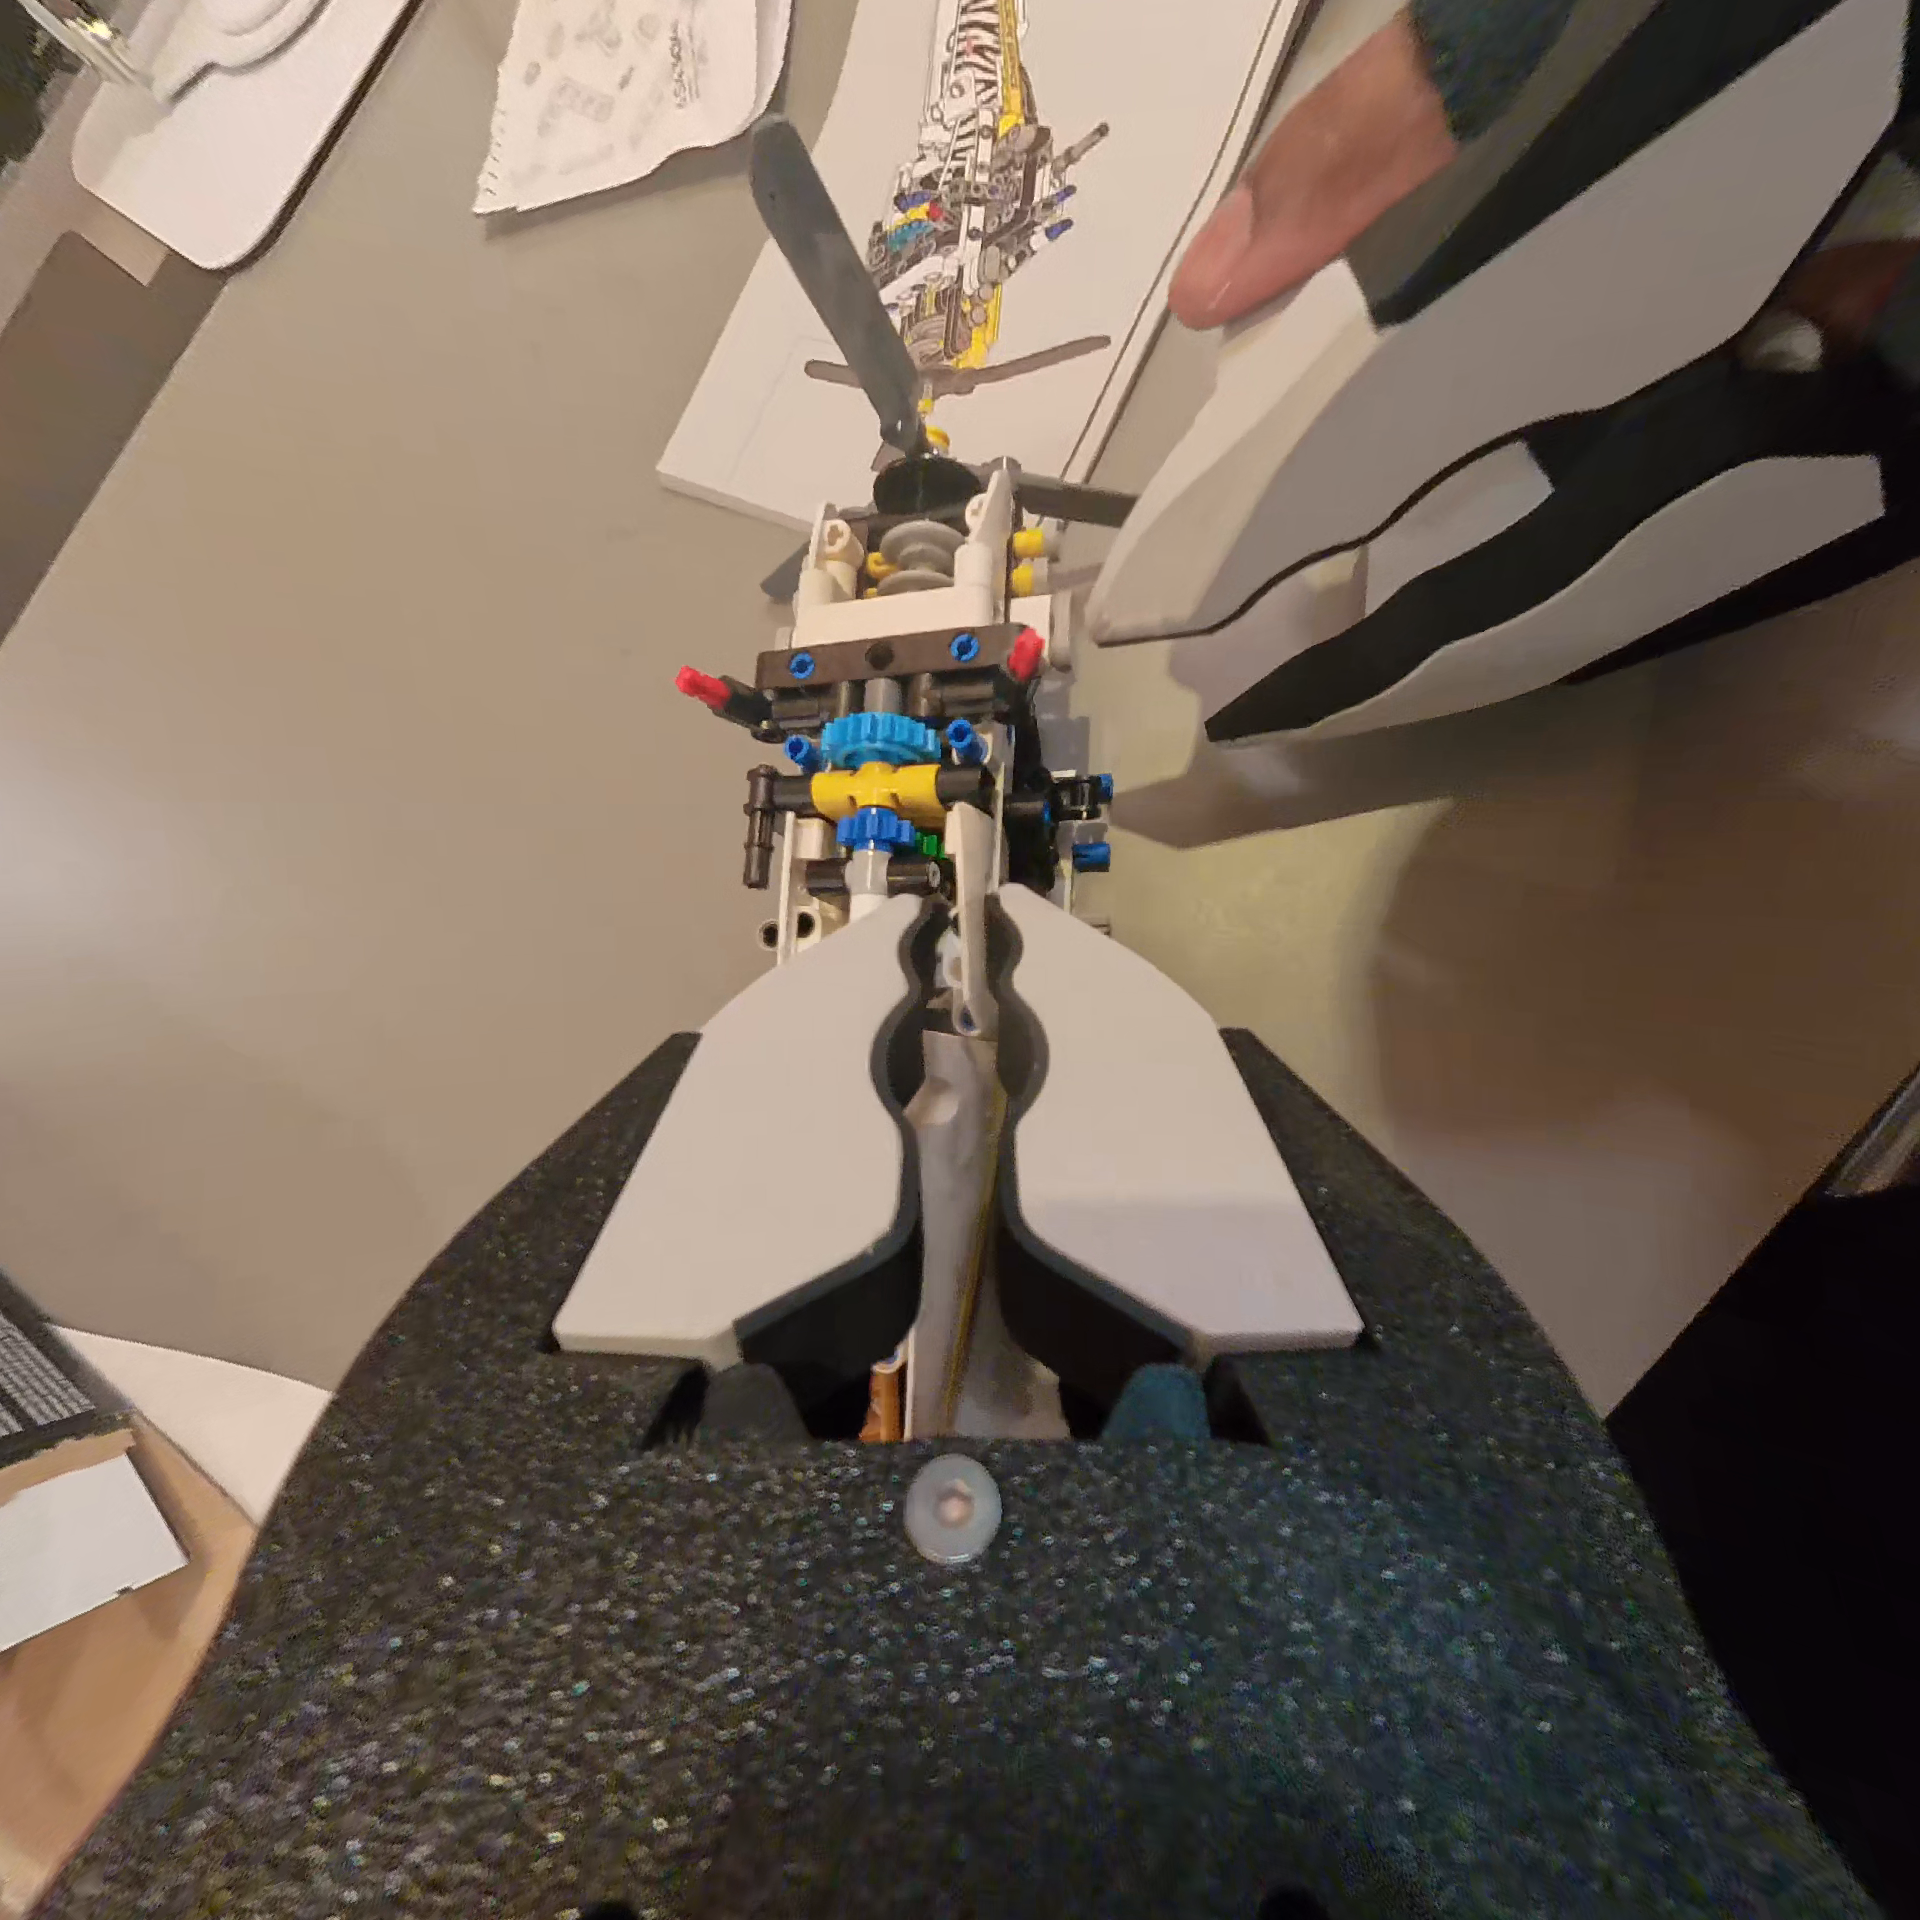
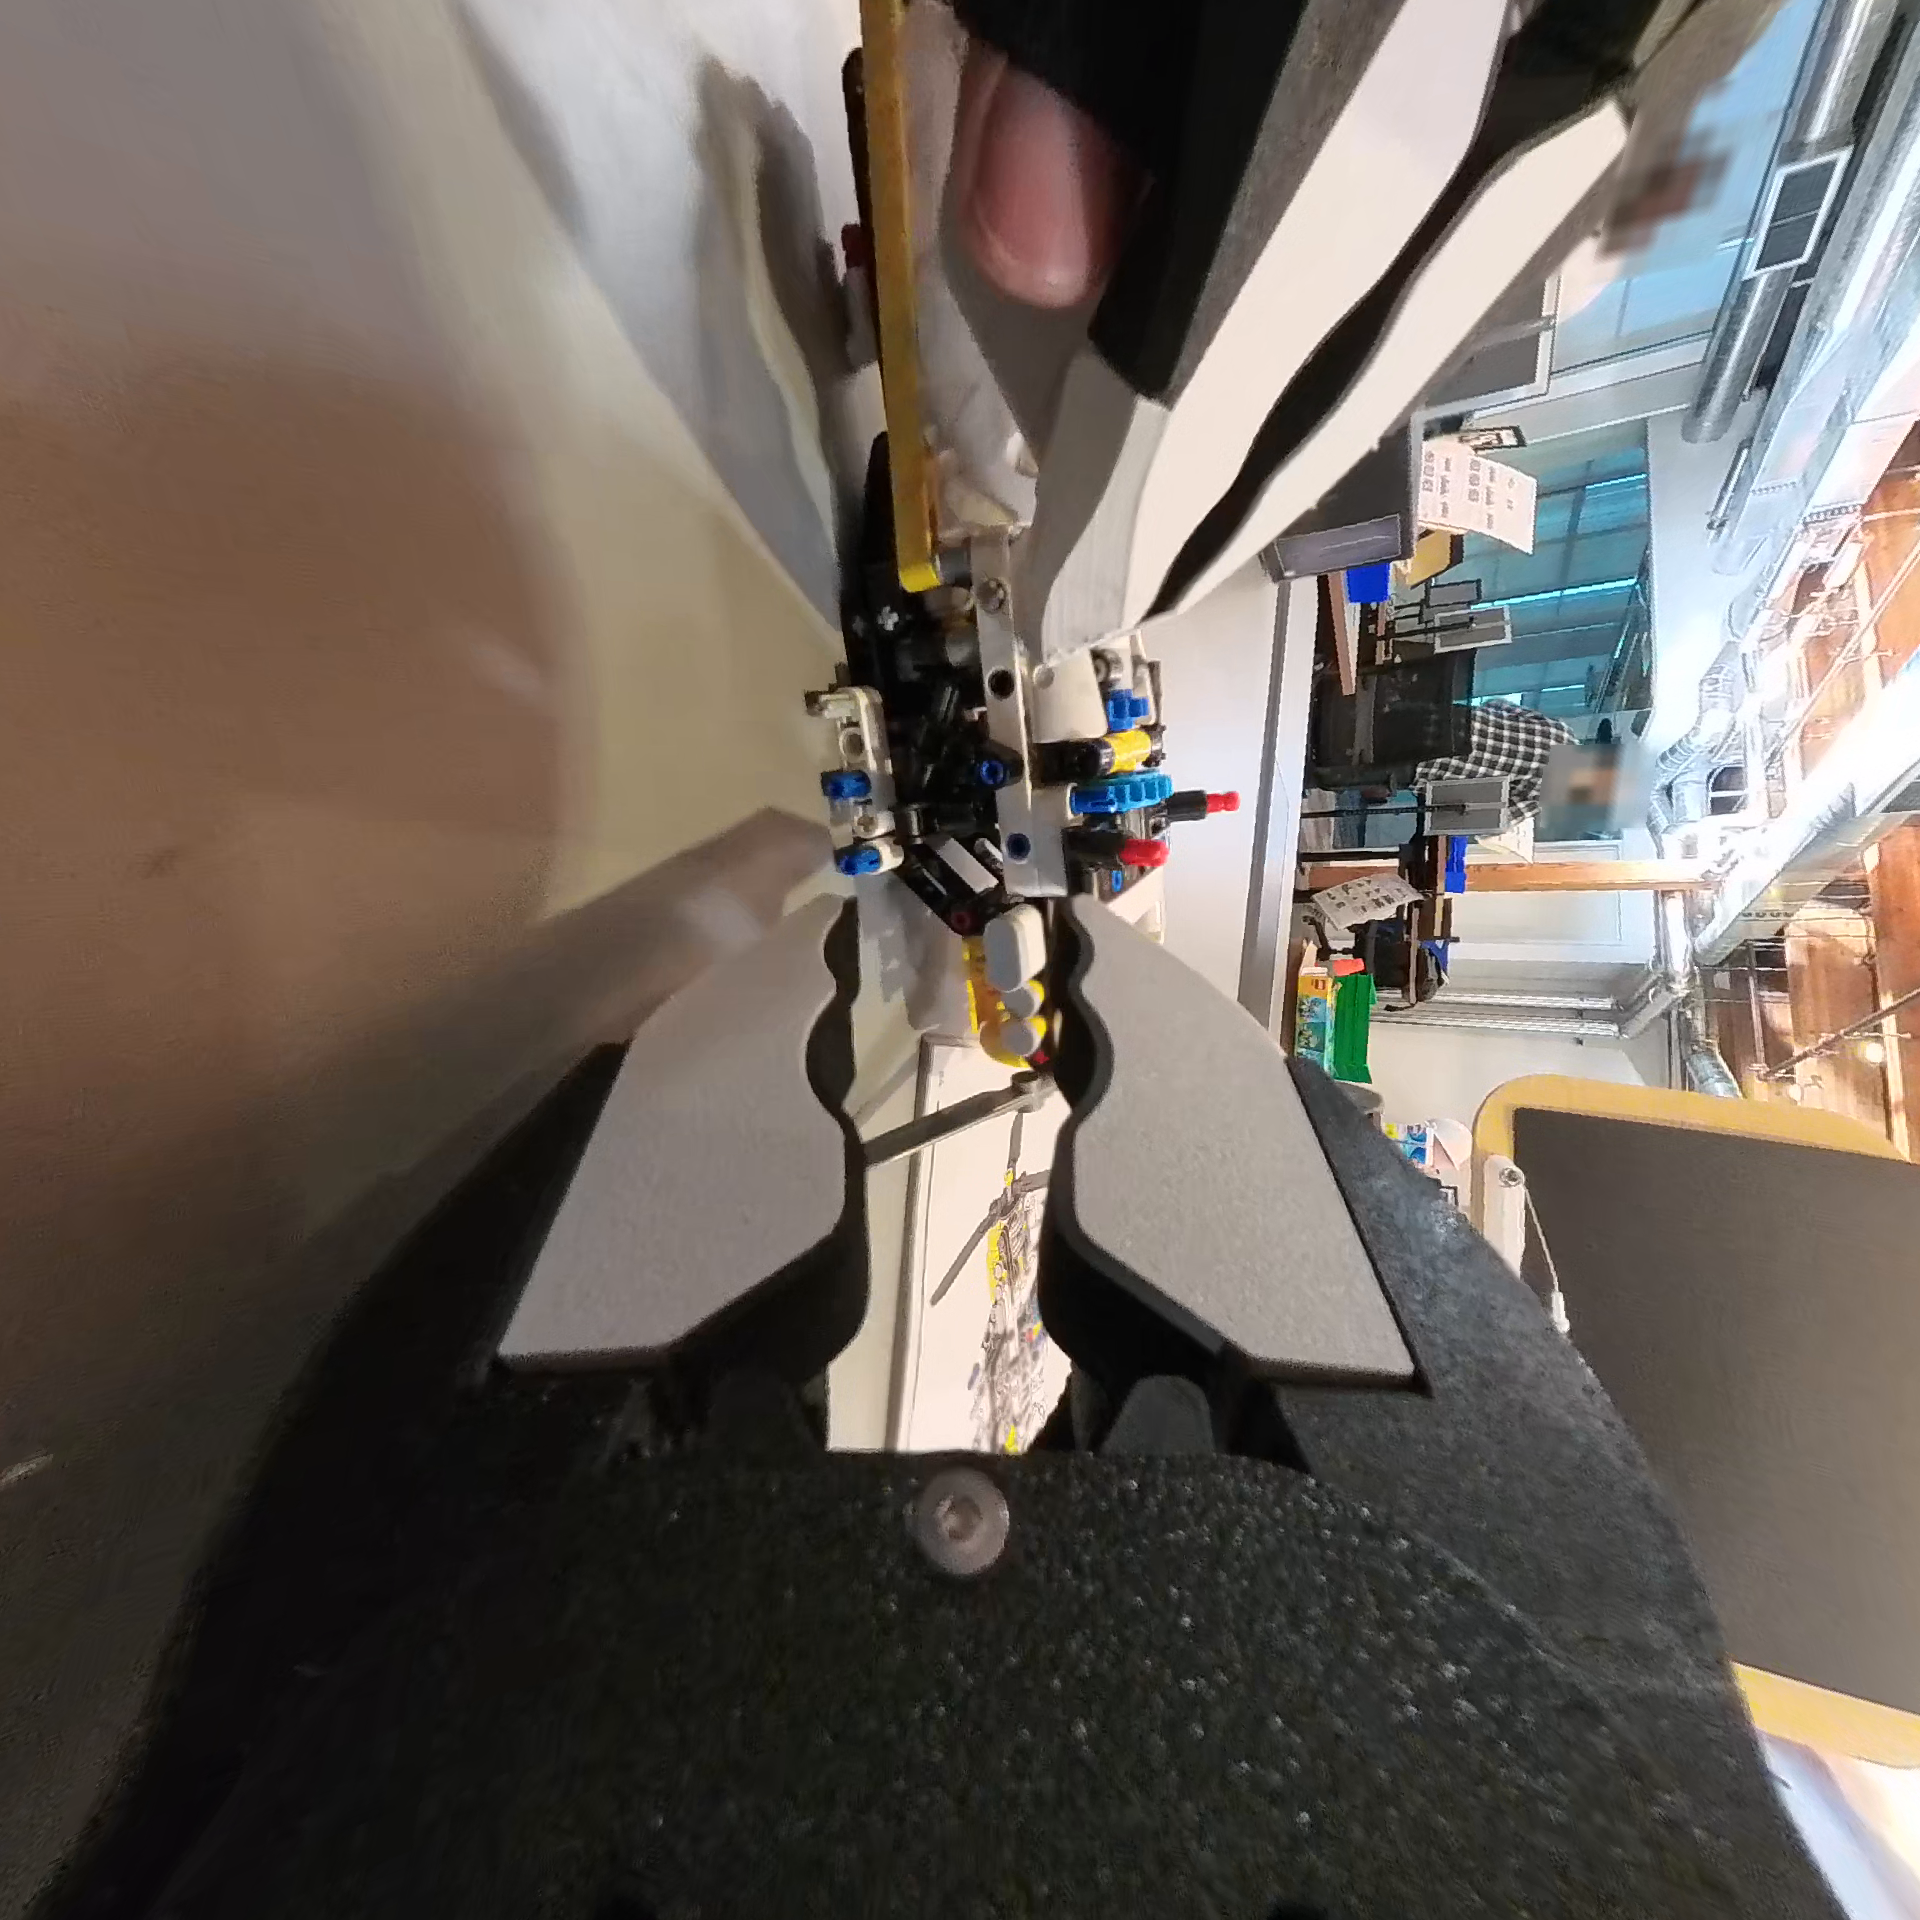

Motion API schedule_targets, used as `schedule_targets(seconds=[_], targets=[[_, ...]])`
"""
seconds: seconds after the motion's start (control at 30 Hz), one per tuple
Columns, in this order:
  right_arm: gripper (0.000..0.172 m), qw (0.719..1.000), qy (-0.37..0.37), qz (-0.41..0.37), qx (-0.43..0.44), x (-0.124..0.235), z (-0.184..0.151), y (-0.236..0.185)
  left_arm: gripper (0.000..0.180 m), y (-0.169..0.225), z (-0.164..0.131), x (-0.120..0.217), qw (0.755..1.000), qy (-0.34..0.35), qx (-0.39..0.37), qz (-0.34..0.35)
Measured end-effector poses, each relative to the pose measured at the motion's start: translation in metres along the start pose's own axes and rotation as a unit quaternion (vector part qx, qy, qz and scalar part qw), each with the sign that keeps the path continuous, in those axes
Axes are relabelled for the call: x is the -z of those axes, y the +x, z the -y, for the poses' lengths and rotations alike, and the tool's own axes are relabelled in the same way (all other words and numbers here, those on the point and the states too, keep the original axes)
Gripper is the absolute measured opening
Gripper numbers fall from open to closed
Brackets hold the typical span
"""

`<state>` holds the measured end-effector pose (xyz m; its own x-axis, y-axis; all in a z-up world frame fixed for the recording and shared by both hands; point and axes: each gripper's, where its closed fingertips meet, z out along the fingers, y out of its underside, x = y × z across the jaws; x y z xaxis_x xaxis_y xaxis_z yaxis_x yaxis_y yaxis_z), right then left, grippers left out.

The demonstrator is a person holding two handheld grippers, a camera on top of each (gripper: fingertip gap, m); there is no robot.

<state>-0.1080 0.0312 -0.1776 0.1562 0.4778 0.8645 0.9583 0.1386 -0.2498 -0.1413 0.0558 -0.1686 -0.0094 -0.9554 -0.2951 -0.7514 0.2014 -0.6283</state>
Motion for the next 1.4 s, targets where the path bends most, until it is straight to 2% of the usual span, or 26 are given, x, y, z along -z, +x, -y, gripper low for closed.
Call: schedule_targets(seconds=[0.3, 0.43, 0.63, 0.73, 0.97, 1.07, 1.17, 1.4], targets=[[0.035, 1.000, 0.013, -0.004, -0.005, 0.001, 0.002, 0.000, 0.007, 0.000, 0.002, -0.002, 0.995, -0.004, -0.084, 0.045], [0.035, 1.000, 0.020, -0.005, -0.003, 0.001, 0.006, 0.000, 0.008, 0.001, 0.003, -0.003, 0.997, 0.003, -0.067, 0.025], [0.035, 1.000, 0.022, -0.005, 0.006, -0.001, 0.009, -0.001, 0.008, 0.002, 0.009, 0.001, 0.998, 0.037, -0.012, -0.049], [0.035, 1.000, 0.021, -0.005, 0.009, -0.002, 0.010, -0.001, 0.007, 0.002, 0.011, 0.000, 0.998, 0.041, -0.006, -0.056], [0.035, 1.000, 0.024, -0.001, 0.014, -0.004, 0.014, 0.000, 0.009, -0.003, 0.004, -0.005, 0.999, 0.011, -0.043, 0.009], [0.035, 1.000, 0.026, 0.002, 0.016, -0.005, 0.016, -0.001, 0.008, -0.002, 0.006, -0.006, 0.999, 0.025, -0.038, 0.017], [0.035, 0.999, 0.026, 0.005, 0.023, -0.007, 0.017, -0.001, 0.007, -0.005, 0.007, -0.007, 0.996, 0.020, -0.073, 0.039], [0.038, 0.999, 0.023, 0.000, 0.038, -0.009, 0.014, 0.013, 0.007, -0.008, 0.009, -0.012, 0.997, 0.026, -0.066, 0.034]])
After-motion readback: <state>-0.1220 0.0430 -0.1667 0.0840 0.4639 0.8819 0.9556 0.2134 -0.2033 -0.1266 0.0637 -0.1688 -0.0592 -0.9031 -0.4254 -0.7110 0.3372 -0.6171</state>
